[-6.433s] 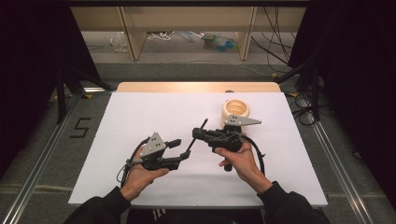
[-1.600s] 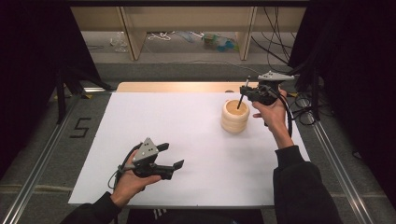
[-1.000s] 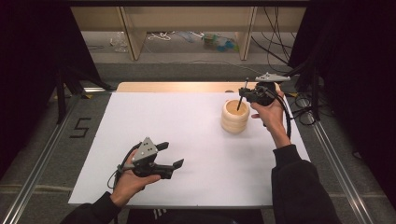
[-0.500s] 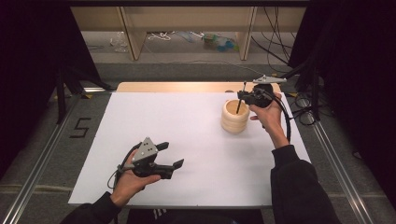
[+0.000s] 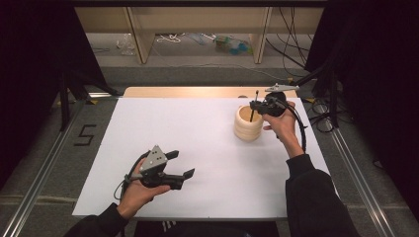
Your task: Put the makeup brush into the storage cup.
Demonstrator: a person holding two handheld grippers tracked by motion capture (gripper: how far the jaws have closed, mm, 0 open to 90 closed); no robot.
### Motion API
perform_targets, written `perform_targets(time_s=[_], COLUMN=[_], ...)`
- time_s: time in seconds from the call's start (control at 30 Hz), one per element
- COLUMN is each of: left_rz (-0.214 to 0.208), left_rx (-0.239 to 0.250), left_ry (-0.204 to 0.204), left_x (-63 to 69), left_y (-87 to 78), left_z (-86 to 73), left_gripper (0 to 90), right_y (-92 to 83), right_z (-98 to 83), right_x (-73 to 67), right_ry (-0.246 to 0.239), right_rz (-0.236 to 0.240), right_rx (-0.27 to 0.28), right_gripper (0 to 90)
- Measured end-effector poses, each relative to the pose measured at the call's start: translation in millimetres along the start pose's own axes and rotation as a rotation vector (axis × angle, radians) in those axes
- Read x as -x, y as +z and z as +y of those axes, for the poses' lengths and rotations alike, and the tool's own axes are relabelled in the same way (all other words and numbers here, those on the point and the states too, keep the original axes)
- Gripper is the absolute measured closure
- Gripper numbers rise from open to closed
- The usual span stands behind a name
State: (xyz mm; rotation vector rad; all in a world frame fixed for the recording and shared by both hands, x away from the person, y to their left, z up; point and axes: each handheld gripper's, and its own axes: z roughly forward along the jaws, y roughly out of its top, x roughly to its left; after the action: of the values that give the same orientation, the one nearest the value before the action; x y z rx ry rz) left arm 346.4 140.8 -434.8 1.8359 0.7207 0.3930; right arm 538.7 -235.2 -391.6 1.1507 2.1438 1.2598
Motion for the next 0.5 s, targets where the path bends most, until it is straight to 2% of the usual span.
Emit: perform_targets(time_s=[0.13,0.23,0.37,0.43,0.5], left_rz=[0.000,0.003,0.003,0.003,0.004], left_rx=[-0.001,0.000,0.000,0.000,0.000], left_ry=[0.001,-0.020,-0.021,-0.021,-0.020], left_x=[0.1,1.3,1.2,1.2,1.1], left_y=[0.2,0.2,0.1,0.1,0.0], left_z=[-0.1,-0.5,-0.5,-0.5,-0.5], left_gripper=[17.3,17.3,17.3,17.3,17.3], right_y=[2.2,2.6,4.0,3.7,4.0], right_z=[-4.0,-5.5,-7.4,-7.9,-8.2], right_x=[2.5,4.0,6.0,6.1,6.1], right_ry=[0.015,0.021,0.018,0.025,0.042], right_rz=[-0.005,-0.003,0.004,0.004,-0.012], right_rx=[-0.011,-0.026,-0.014,-0.022,-0.032], right_gripper=[83.7,83.6,82.8,79.5,69.5])
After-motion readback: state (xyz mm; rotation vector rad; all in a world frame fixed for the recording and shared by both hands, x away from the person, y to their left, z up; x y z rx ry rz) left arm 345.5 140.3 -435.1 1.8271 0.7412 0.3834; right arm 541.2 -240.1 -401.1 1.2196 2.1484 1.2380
